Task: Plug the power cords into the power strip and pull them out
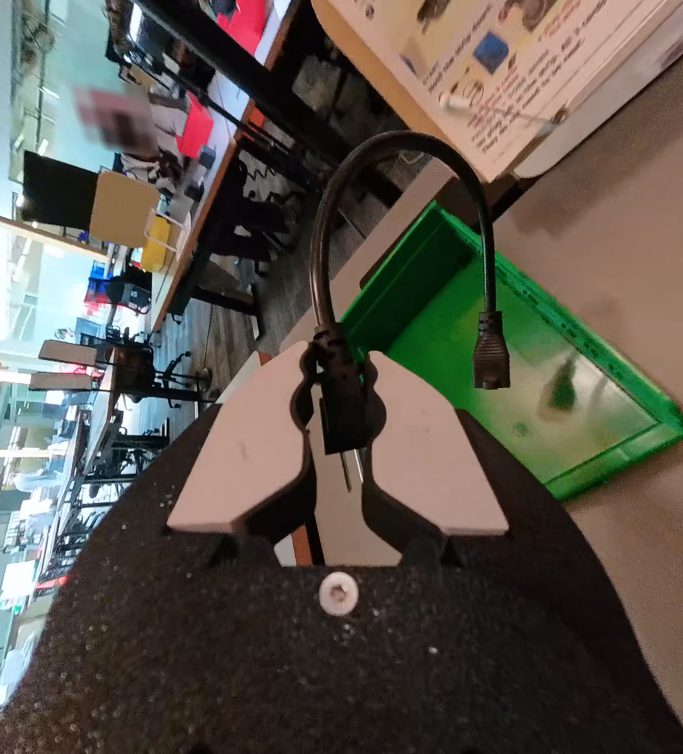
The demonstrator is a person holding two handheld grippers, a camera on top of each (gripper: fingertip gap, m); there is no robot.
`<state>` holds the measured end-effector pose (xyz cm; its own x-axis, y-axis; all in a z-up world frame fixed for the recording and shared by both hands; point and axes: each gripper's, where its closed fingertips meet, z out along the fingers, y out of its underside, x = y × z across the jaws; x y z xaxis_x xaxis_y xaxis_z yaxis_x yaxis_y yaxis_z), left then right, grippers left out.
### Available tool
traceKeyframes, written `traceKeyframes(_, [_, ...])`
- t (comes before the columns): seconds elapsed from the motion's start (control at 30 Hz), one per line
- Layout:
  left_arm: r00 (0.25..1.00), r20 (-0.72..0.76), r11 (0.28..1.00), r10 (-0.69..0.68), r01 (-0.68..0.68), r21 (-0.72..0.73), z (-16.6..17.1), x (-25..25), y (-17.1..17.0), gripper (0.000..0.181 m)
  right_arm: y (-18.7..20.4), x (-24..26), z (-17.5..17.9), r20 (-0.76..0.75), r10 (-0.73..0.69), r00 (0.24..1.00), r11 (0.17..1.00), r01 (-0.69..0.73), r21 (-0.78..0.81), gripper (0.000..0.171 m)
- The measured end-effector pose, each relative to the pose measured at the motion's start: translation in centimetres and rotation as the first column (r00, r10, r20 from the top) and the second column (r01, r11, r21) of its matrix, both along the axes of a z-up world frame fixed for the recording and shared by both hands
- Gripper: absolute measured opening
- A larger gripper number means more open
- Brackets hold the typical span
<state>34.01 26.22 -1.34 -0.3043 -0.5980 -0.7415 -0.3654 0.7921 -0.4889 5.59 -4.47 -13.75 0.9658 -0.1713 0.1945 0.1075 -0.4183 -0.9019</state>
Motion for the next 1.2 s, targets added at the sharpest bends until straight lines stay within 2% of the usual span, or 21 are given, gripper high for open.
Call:
traceKeyframes(0.03, [0.999, 0.037, 0.999, -0.031, 0.032, -0.016, 1.0, -0.4, -0.9, 0.021, 0.0, 1.1, 1.1, 0.019, -0.069, 0.997, 0.996, 0.068, 0.058, 0.047])
traceKeyframes(0.1, [0.991, 0.102, 0.994, -0.089, 0.094, -0.048, 2.8, -1.5, -2.5, 0.021, 0.0, 1.8, 4.1, 0.016, -0.122, 0.992, 0.969, 0.115, 0.219, 0.045])
traceKeyframes(0.17, [0.969, 0.162, 0.973, -0.187, 0.205, -0.102, 4.2, -3.0, -4.8, 0.021, -1.0, 3.3, 6.7, 0.055, -0.248, 0.967, 0.915, 0.215, 0.342, 0.044])
traceKeyframes(0.27, [0.908, 0.229, 0.897, -0.351, 0.396, -0.195, 5.3, -6.0, -8.4, 0.022, -4.9, 8.2, 9.0, 0.103, -0.573, 0.813, 0.762, 0.482, 0.431, 0.061])
traceKeyframes(0.3, [0.876, 0.253, 0.861, -0.41, 0.463, -0.209, 5.6, -7.1, -9.6, 0.022, -5.9, 9.6, 9.5, 0.087, -0.63, 0.771, 0.719, 0.538, 0.439, 0.063])
traceKeyframes(0.37, [0.824, 0.281, 0.794, -0.491, 0.557, -0.245, 5.6, -9.0, -12.0, 0.021, -6.0, 11.9, 10.5, 0.055, -0.648, 0.76, 0.696, 0.562, 0.447, 0.07])
traceKeyframes(0.47, [0.738, 0.312, 0.686, -0.598, 0.673, -0.278, 5.2, -11.7, -15.4, 0.021, -4.5, 14.7, 12.4, 0.092, -0.632, 0.77, 0.707, 0.523, 0.476, 0.074])
traceKeyframes(0.57, [0.682, 0.326, 0.613, -0.655, 0.731, -0.299, 4.7, -13.7, -17.8, 0.021, -1.3, 15.0, 13.0, 0.073, -0.495, 0.866, 0.794, 0.416, 0.443, 0.046])
traceKeyframes(0.63, [0.678, 0.327, 0.609, -0.658, 0.735, -0.299, 4.4, -14.1, -18.4, 0.021, 0.3, 13.2, 14.5, 0.126, -0.403, 0.906, 0.828, 0.303, 0.471, 0.027])
traceKeyframes(0.7, [0.676, 0.354, 0.601, -0.646, 0.736, -0.311, 4.5, -14.2, -18.2, 0.02, 0.6, 12.0, 15.5, 0.165, -0.383, 0.909, 0.823, 0.255, 0.508, 0.008])
traceKeyframes(0.77, [0.669, 0.349, 0.58, -0.656, 0.743, -0.333, 4.3, -14.5, -18.1, 0.021, 0.9, 11.6, 15.2, 0.141, -0.361, 0.922, 0.848, 0.262, 0.46, 0.004])
traceKeyframes(0.9, [0.718, 0.29, 0.66, -0.632, 0.696, -0.285, 2.6, -13.7, -17.4, 0.021, 1.8, 9.2, 17.2, 0.19, -0.295, 0.936, 0.867, 0.178, 0.466, 0.003])
traceKeyframes(1.0, [0.749, 0.171, 0.659, -0.64, 0.65, -0.38, 0.6, -13.8, -18.0, 0.023, 2.3, 8.5, 18.5, 0.203, -0.353, 0.913, 0.882, 0.252, 0.399, 0.003])
traceKeyframes(1.07, [0.768, 0.066, 0.666, -0.637, 0.592, -0.454, -0.7, -13.8, -18.4, 0.028, 2.6, 8.5, 18.7, 0.251, -0.432, 0.866, 0.88, 0.344, 0.328, 0.004])
traceKeyframes(1.13, [0.79, -0.085, 0.711, -0.607, 0.491, -0.504, -2.2, -14.0, -18.4, 0.038, 2.8, 8.6, 18.4, 0.321, -0.477, 0.818, 0.877, 0.417, 0.24, 0.003])
traceKeyframes(1.2, [0.784, -0.255, 0.768, -0.566, 0.389, -0.508, -3.8, -14.4, -18.3, 0.038, 3.2, 8.6, 17.9, 0.366, -0.496, 0.787, 0.868, 0.465, 0.175, 0.003])
